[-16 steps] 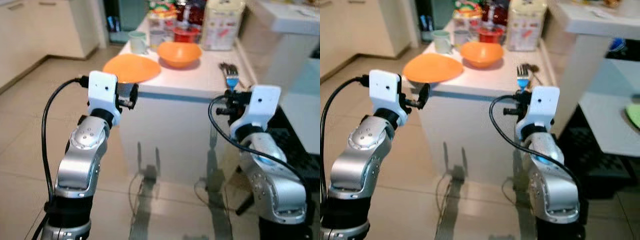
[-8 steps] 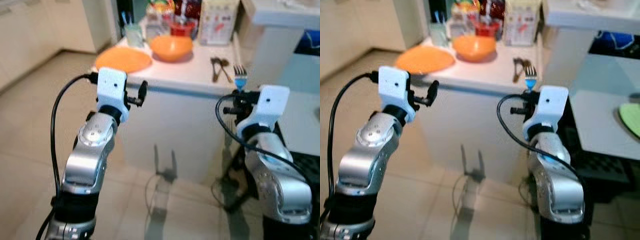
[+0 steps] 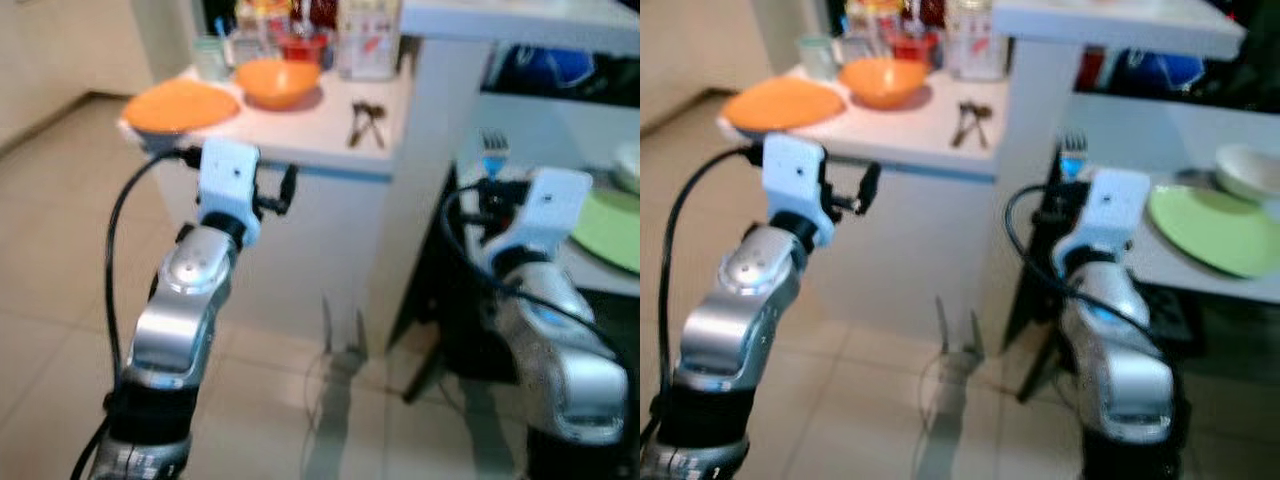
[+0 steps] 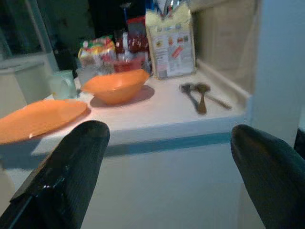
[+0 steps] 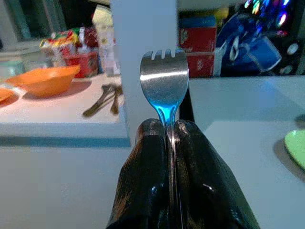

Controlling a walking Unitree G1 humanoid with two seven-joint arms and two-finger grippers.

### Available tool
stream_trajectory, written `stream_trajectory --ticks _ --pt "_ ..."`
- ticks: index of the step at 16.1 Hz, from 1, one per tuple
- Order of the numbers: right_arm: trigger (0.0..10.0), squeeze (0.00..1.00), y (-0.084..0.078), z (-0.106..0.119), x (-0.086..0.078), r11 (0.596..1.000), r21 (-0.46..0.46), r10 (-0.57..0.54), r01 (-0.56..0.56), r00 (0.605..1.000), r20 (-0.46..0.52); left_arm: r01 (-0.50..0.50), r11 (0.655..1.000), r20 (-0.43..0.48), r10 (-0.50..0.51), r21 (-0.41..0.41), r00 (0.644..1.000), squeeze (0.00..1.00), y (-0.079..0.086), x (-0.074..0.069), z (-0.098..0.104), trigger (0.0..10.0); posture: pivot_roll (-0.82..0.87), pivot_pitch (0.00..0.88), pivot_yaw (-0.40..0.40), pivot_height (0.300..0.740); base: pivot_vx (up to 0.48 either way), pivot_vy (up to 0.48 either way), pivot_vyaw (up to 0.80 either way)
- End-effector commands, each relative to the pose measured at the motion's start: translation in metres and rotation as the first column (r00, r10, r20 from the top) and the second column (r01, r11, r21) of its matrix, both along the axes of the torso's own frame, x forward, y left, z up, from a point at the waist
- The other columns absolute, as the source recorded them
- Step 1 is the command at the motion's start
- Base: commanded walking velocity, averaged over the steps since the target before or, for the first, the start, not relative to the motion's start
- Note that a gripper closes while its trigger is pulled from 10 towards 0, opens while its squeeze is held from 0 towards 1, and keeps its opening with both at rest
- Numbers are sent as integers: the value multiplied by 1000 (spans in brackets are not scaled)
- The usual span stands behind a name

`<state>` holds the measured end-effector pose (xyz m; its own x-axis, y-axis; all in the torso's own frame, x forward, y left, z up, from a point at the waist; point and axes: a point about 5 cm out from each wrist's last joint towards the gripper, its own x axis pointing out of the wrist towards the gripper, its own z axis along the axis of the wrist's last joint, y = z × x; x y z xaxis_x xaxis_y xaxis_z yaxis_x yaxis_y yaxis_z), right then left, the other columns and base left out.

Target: Setting the table

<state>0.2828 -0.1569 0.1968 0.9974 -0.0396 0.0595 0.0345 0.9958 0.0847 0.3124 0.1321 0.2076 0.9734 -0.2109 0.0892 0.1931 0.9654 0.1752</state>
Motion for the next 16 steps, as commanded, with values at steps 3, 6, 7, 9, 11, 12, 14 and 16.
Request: stream_trajectory --ticks 3,6,7,9,11,12,14,16 --pt "10000 0 -3 7 1 1000 -16 -16 17 1000 25 -1 1000 21 1 8 1000 0 1 2 6 10000 -35 0 36 740 0 -415 0" --pt "10000 0 -6 8 1 999 -24 -30 31 999 24 13 1000 19 -14 18 1000 0 -2 3 4 10000 -43 0 43 740 0 -415 0" --pt "10000 0 -7 7 1 999 -24 -37 37 999 18 20 1000 20 -21 20 1000 0 -3 3 4 10000 -44 0 45 740 0 -416 0" --pt "10000 0 -9 7 1 998 -22 -50 50 999 12 23 999 22 -24 22 999 0 -3 4 6 10000 -44 0 48 740 0 -416 0" --pt "10000 0 -11 4 1 998 -27 -62 62 998 -2 23 999 23 -23 31 999 0 -2 5 6 10000 -42 0 50 740 0 -418 0" --pt "10000 0 -11 4 1 997 -28 -66 65 998 -6 24 999 23 -24 32 999 0 -2 5 6 10000 -43 0 52 740 0 -416 0" --pt "10000 0 -12 3 2 997 -30 -70 70 997 -10 27 999 22 -28 33 999 0 -3 5 6 10000 -45 0 53 740 0 -418 0" --pt "10000 0 -12 1 2 997 -30 -70 69 997 -17 30 999 21 -31 36 999 0 -3 5 5 10000 -43 0 53 740 0 -416 0"
